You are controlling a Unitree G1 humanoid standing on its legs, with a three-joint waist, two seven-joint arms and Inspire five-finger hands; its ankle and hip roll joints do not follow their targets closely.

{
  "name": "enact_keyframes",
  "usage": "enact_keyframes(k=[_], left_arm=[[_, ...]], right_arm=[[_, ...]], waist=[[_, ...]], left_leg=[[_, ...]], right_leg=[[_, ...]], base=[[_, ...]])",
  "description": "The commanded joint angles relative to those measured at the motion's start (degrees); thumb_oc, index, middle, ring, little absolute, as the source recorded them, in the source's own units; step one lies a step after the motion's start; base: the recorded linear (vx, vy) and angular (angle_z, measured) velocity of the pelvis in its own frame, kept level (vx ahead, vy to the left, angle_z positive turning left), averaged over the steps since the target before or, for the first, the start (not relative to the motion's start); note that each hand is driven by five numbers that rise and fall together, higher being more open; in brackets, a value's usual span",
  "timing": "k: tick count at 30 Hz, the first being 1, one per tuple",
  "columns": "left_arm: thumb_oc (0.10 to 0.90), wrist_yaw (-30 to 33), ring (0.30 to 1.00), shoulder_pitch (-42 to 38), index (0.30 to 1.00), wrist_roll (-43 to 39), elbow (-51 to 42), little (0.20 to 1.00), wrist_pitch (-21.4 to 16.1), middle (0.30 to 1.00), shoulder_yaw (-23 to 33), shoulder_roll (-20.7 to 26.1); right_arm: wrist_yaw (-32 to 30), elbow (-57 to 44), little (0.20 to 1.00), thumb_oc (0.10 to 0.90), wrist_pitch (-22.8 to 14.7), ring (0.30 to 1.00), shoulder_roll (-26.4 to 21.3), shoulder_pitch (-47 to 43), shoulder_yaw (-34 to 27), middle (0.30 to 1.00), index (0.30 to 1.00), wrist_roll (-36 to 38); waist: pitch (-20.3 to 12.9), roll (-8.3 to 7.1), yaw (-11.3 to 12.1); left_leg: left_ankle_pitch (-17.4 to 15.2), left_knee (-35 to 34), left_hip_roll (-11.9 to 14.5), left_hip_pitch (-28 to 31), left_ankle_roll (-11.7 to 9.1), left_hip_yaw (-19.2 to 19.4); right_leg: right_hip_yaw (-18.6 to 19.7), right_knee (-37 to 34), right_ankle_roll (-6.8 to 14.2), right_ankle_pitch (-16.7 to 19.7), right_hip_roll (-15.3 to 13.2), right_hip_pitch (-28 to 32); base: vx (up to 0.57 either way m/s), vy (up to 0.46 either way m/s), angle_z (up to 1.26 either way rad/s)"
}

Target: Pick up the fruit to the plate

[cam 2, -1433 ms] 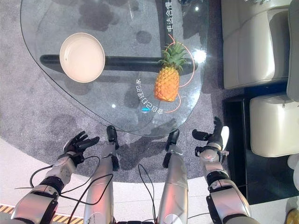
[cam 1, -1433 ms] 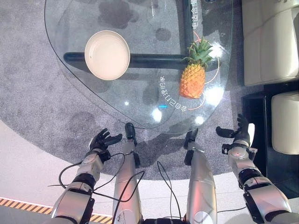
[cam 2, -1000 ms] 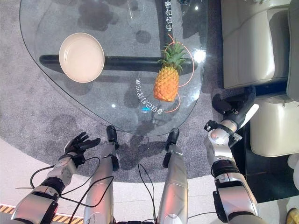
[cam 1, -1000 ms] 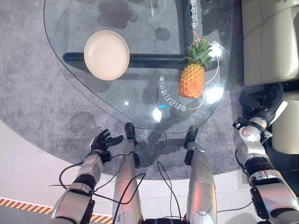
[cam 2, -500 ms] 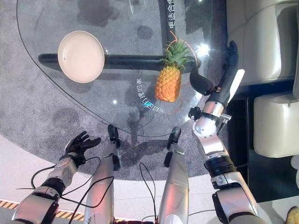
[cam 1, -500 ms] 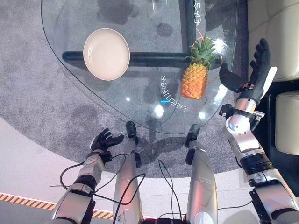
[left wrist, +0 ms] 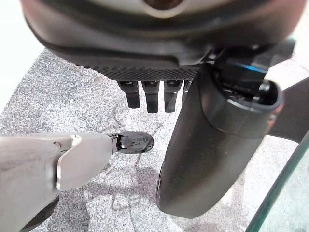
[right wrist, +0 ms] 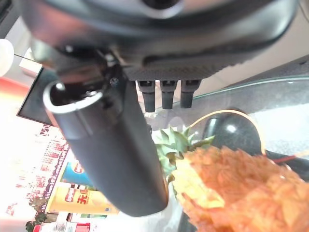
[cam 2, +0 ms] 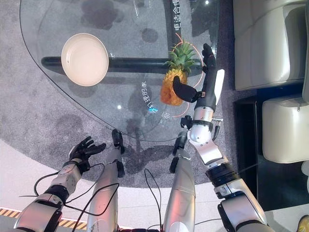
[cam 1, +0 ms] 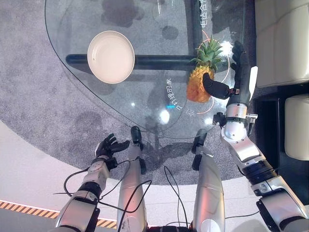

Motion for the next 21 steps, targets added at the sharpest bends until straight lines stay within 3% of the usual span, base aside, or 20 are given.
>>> enact_keyframes(k=[1,21], left_arm=[[0.8,0.2,0.9,3.7,0.9,1.2,1.4,0.9,-1.8,0.9,0.1,0.7],[0.8,0.8,0.9,3.7,0.9,0.0,0.8,0.9,-1.8,0.9,-2.1,-0.6]], right_arm=[[0.1,-9.2,0.9,0.8,-2.9,0.9,-2.1,0.0,-0.8,0.9,0.9,0.5],[-3.9,-4.0,0.9,0.8,1.3,0.9,2.6,2.2,2.6,0.9,0.9,9.7]], waist=[[-0.7,0.92,-0.7],[-0.7,1.59,-0.5]], left_leg=[[-4.1,5.7,2.6,-0.5,-2.2,-2.7],[-3.4,4.7,2.5,-0.4,-2.2,-2.1]], right_leg=[[-0.6,-4.9,2.2,4.0,-2.7,1.1],[-0.4,-5.2,2.0,4.3,-2.6,0.6]], base=[[0.0,0.0,0.0],[0.0,0.0,0.0]])
